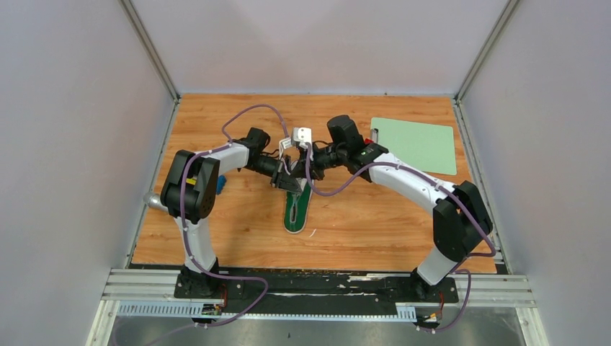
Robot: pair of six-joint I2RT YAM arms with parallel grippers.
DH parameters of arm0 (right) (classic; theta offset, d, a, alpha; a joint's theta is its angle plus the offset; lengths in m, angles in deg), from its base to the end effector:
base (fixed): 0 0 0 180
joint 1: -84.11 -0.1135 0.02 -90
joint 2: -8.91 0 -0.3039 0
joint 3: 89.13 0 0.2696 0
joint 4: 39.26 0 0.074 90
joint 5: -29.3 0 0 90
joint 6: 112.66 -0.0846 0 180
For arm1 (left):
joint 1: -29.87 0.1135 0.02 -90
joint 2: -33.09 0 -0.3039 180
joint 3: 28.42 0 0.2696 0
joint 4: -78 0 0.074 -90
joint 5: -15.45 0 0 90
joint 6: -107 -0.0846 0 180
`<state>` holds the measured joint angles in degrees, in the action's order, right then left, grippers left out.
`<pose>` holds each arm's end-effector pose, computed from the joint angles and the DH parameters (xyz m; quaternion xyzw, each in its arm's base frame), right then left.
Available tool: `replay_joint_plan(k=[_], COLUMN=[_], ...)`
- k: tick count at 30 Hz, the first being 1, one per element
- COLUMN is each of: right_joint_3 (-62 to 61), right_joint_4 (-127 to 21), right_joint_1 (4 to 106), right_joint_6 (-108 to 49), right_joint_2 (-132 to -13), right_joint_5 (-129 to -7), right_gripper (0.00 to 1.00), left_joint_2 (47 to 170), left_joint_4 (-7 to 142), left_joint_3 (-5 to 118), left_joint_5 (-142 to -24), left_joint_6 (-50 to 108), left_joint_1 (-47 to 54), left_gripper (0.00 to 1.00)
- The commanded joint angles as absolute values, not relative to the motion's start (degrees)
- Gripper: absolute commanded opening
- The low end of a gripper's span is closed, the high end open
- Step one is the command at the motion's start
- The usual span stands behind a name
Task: Tie the shoes
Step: Wrap the shoelace around the shoelace.
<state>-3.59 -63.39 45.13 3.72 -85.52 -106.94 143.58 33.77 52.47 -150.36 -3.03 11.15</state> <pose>0.2888 0.3123 0.3026 -0.5941 0.5792 0.3912 0.3982 0.3404 -0.2019 0.1740 0.3407 0.7083 -0.6069 0.1179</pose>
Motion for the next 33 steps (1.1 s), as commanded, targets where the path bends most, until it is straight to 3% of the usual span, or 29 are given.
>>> replay_joint_plan(k=[1, 23, 33], right_joint_3=[-4.82, -2.67, -11.81], right_joint_4=[-63.65, -70.05, -71.67], right_joint_1=[43.82, 40.17, 39.93], right_joint_6=[8.53, 0.49, -0.43], right_joint_2=[-83.45, -84.57, -77.86], right_joint_5=[-114.42, -122.74, -123.41], right_gripper=[0.01, 0.03, 0.05], left_joint_2=[143.93, 143.67, 144.31], left_joint_4=[38.95, 43.73, 44.12], left_joint_3=[52.09, 51.01, 51.76], left_joint_5=[-150.29, -146.25, -145.99], left_joint_6=[4.41, 11.02, 11.43], left_joint_1=[10.97, 14.85, 15.72], left_gripper=[0.00, 0.00, 0.00])
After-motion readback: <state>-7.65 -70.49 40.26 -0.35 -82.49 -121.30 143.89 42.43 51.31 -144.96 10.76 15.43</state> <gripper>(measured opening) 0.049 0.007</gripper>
